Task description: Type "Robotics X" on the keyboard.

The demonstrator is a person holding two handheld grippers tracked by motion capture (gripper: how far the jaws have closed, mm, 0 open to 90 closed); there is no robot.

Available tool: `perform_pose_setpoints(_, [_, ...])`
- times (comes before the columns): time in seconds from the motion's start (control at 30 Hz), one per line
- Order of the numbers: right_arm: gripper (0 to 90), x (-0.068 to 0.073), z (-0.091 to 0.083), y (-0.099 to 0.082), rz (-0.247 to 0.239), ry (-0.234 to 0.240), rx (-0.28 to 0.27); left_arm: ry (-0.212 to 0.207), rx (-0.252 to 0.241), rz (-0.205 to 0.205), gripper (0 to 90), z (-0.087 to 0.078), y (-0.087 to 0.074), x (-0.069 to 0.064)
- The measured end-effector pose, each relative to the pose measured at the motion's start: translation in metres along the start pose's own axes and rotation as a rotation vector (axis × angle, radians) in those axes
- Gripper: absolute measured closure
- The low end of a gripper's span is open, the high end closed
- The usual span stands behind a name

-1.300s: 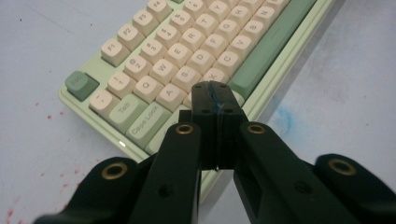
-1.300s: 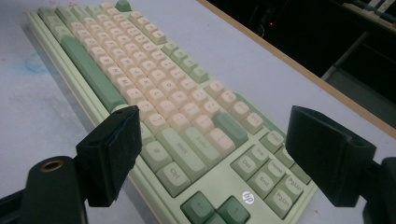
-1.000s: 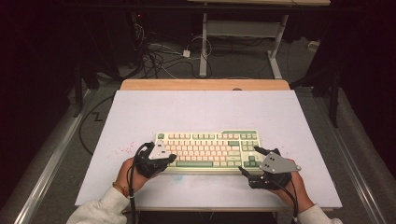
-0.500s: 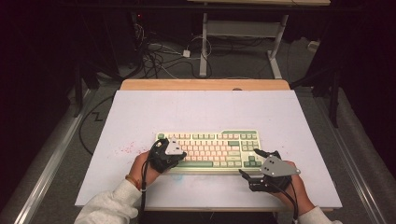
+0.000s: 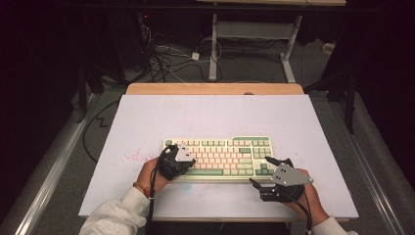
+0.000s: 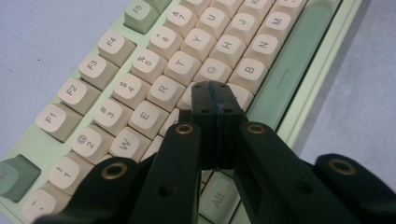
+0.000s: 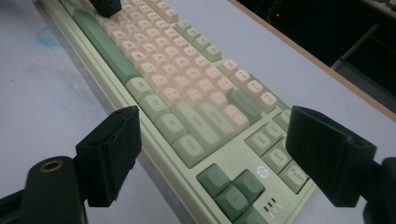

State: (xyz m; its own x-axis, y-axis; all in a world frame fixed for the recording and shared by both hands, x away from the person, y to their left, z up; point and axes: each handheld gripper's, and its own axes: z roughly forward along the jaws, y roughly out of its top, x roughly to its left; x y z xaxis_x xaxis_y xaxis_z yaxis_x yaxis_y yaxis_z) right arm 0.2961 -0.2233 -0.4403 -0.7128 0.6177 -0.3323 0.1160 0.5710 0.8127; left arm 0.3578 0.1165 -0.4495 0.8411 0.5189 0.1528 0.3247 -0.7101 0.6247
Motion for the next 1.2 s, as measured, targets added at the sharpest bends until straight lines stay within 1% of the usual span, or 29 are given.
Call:
perform_pose_setpoints(0.4, [19.8,0.0023,0.0016,0.0003,-0.013,0.012,0.009,0.016,0.006,0.002,87.3,0.0003,0.0002,0.0001])
perform_pose_setpoints(0.47, [19.9,0.0023,0.0016,0.0003,-0.014,0.011,0.011,0.007,0.029,0.006,87.4,0.0025,0.0003,-0.0004])
perform_pose_setpoints(0.6, [20.2,0.0026,0.0011,0.0007,-0.018,0.006,0.005,0.009,0.02,0.014,87.4,0.0012,0.0011,-0.0007])
perform_pose_setpoints(0.63, [20.2,0.0026,0.0006,0.001,-0.019,0.003,0.003,0.01,0.009,0.011,87.4,0.0,0.0012,-0.0007])
perform_pose_setpoints(0.77, [20.2,0.0023,0.0002,0.0011,-0.017,0.002,0.001,0.017,0.001,0.015,87.4,-0.0021,0.002,-0.0013])
perform_pose_setpoints(0.83, [20.1,0.0024,0.0005,0.001,-0.018,0.003,0.002,0.018,0.003,0.024,87.4,-0.0025,0.0023,-0.0016])
perform_pose_setpoints(1.2, [20.1,0.0023,0.0008,0.0008,-0.024,0.004,0.003,0.027,-0.013,0.023,87.3,-0.0057,0.0017,-0.0009])
